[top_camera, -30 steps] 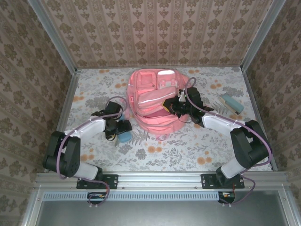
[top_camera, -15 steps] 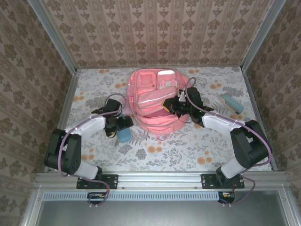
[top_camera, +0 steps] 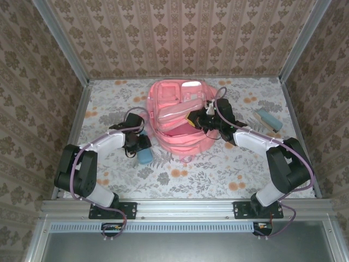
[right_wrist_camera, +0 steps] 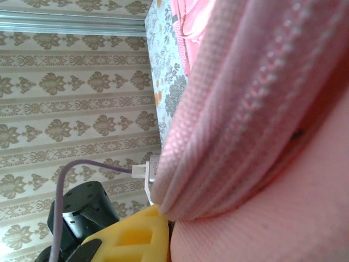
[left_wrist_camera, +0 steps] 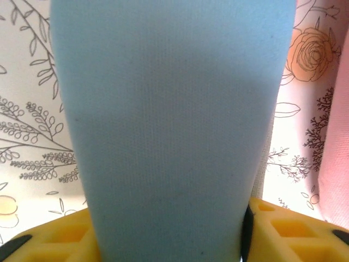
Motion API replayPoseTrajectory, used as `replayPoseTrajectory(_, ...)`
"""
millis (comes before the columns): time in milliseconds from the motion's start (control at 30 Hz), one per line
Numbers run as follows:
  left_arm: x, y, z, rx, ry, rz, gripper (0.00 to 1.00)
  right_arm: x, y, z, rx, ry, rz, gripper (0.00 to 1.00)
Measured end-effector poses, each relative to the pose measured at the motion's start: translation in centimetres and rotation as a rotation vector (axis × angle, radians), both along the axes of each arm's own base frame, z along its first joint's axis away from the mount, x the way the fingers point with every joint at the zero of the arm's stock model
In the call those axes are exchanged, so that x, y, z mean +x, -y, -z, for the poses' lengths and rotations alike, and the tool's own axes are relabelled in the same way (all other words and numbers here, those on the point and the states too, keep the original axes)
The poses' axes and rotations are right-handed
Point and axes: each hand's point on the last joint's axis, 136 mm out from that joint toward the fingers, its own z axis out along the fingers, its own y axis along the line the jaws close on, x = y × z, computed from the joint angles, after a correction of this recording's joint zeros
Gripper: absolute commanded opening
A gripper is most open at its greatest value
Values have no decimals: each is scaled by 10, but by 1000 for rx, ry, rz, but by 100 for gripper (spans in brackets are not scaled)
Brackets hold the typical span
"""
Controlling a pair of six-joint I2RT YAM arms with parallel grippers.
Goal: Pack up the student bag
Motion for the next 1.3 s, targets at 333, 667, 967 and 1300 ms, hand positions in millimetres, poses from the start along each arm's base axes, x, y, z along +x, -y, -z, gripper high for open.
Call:
replayPoseTrajectory(333, -7, 18, -87, -114, 269, 65, 49, 8, -9, -20, 29, 26, -19, 6)
replayPoseTrajectory(667, -41, 84, -142, -265, 454, 307, 50, 22, -19, -34, 38, 43, -25, 6)
replayPoseTrajectory(967, -49, 133, -109, -257, 367, 451, 49, 24, -20, -35, 35, 38, -27, 6)
replayPoseTrajectory(1300, -21, 161, -107, -256, 334, 450, 50, 20, -19, -32, 28, 36, -32, 9)
